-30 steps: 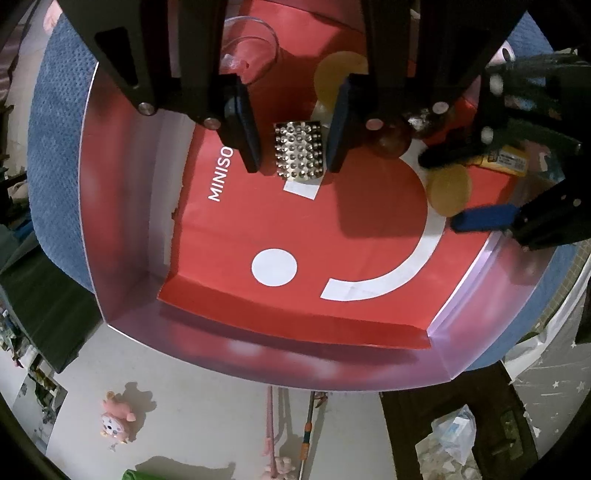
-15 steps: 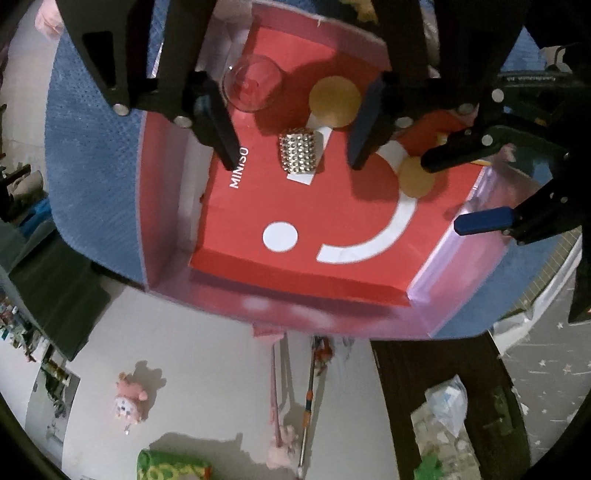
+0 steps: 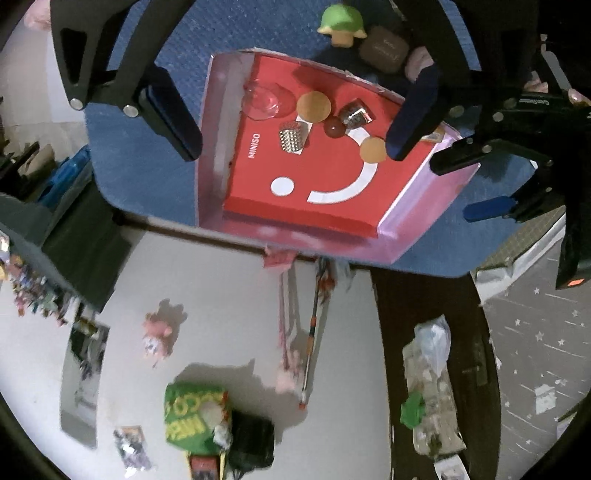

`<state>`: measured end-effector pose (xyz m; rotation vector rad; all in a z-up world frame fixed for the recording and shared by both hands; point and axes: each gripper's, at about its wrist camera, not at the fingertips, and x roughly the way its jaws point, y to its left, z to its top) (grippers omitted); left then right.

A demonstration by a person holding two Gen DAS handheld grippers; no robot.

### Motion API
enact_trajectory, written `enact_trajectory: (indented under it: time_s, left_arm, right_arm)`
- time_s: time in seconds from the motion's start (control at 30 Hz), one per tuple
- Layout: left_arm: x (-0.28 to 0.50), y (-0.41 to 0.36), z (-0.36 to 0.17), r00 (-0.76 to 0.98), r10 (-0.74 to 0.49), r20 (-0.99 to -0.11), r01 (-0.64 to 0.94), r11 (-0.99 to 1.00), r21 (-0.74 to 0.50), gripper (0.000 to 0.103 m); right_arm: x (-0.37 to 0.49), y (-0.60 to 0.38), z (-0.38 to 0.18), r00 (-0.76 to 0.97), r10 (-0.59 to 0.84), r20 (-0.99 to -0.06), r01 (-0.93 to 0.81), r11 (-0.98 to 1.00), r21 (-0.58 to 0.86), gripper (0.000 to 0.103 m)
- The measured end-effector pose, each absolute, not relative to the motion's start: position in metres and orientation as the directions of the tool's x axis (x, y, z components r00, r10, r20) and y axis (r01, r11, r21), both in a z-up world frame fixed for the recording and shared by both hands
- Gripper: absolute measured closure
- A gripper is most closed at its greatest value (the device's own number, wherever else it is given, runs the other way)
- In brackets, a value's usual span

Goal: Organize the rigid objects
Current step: 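Withdraw both tools from the box toward the pink compact and green duck toy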

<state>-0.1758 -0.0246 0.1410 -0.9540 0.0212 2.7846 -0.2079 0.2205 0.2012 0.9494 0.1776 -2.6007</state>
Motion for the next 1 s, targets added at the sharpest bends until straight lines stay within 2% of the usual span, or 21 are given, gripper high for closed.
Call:
enact_trajectory:
  time_s: [0.23, 0.53, 0.77, 1.0]
  left_arm:
    - [-0.138, -0.029, 0.152, -0.825, 0.149, -0.546, -0.149, -0.988, -0.044, 0.01]
    - [-0.096, -0.026, 0.145, -0.84, 0.143, -0.524, -0.124, -0.99, -0.071, 0.009]
    - [-0.08, -0.022, 0.113, -0.812, 0.168, -0.559, -0.133, -0.986, -0.102, 0.009]
    - [-0.07, -0.016, 0.061, -0.752, 0.174, -0.636, -0.124, -0.985, -0.123, 0.009]
  right_arm:
    - [-0.16, 0.228, 0.208, -0.761, -0.301, -0.575, 0.358, -0.934, 0.015, 0.0]
    - [-0.104, 0.227, 0.198, -0.817, -0.259, -0.516, 0.324, -0.945, -0.038, 0.0]
    - [-0.079, 0.229, 0.164, -0.814, -0.244, -0.527, 0.303, -0.953, -0.026, 0.0]
    - [-0.071, 0.236, 0.112, -0.767, -0.246, -0.593, 0.275, -0.961, 0.043, 0.0]
